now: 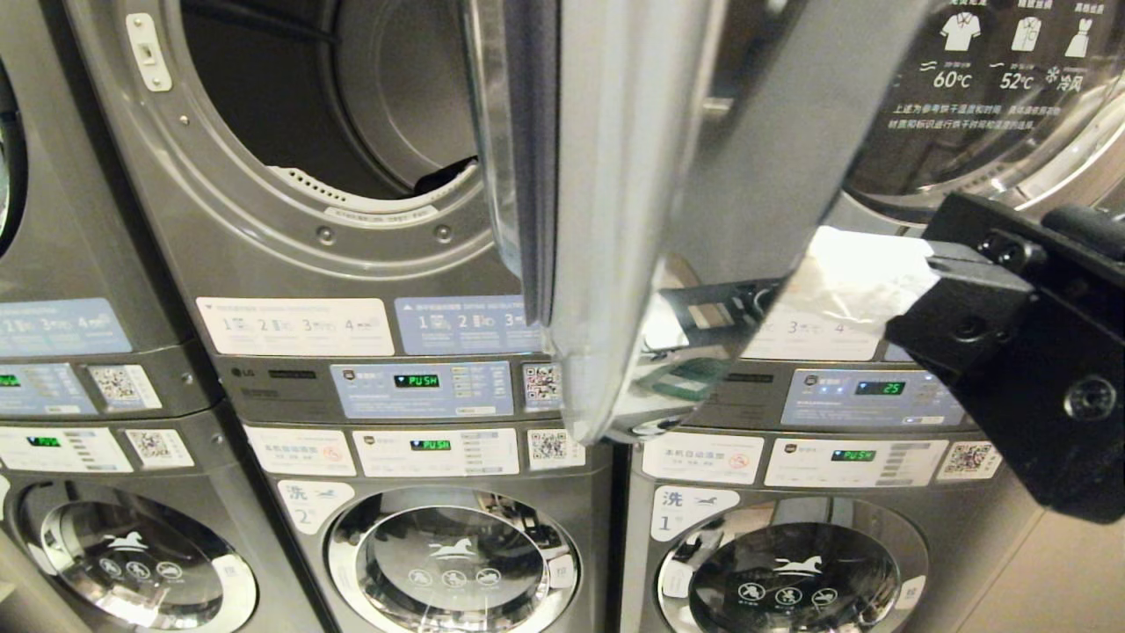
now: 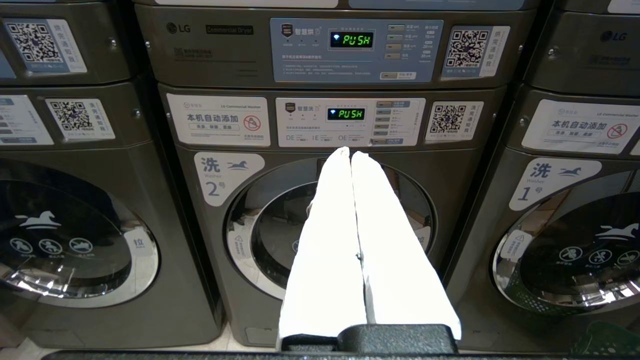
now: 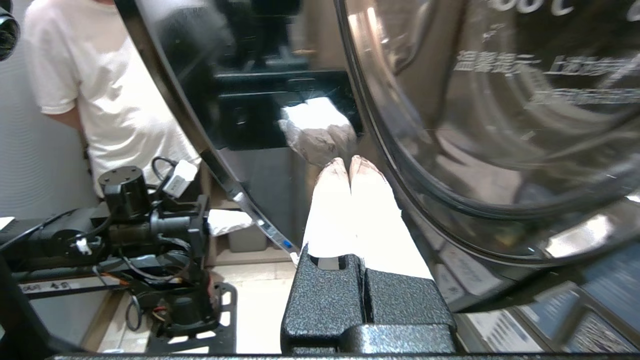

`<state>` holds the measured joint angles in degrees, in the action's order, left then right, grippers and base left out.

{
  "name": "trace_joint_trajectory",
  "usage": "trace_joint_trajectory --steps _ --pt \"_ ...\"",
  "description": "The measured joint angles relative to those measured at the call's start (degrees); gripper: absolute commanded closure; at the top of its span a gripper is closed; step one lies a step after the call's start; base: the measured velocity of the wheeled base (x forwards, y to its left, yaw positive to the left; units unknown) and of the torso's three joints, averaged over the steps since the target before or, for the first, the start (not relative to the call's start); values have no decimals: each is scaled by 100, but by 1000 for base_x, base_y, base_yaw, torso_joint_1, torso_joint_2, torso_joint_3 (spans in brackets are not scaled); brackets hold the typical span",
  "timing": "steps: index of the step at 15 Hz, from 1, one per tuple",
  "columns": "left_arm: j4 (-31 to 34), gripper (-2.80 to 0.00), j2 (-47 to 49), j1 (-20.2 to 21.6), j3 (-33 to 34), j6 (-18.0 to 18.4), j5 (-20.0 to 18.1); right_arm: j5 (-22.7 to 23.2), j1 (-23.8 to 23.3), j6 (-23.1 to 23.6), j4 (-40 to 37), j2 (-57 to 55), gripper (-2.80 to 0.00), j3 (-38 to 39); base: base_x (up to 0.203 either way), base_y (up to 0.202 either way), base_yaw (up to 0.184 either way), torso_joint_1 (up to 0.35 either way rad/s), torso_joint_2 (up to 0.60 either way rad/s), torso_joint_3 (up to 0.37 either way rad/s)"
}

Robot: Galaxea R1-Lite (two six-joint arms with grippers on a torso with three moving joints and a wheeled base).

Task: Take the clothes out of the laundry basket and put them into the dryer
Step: Close the dryer

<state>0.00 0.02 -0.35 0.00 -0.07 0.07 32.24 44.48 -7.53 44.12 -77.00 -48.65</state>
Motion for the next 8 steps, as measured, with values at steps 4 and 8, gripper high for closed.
trace_joint_trajectory --steps 4,8 --pt "0 0 0 -2 0 2 0 -437 764 156 222 -744 0 -602 0 0 0 0 0 0" --pt "0 0 0 -2 0 5 0 -1355 1415 200 784 -2099 0 -1923 0 0 0 0 0 0"
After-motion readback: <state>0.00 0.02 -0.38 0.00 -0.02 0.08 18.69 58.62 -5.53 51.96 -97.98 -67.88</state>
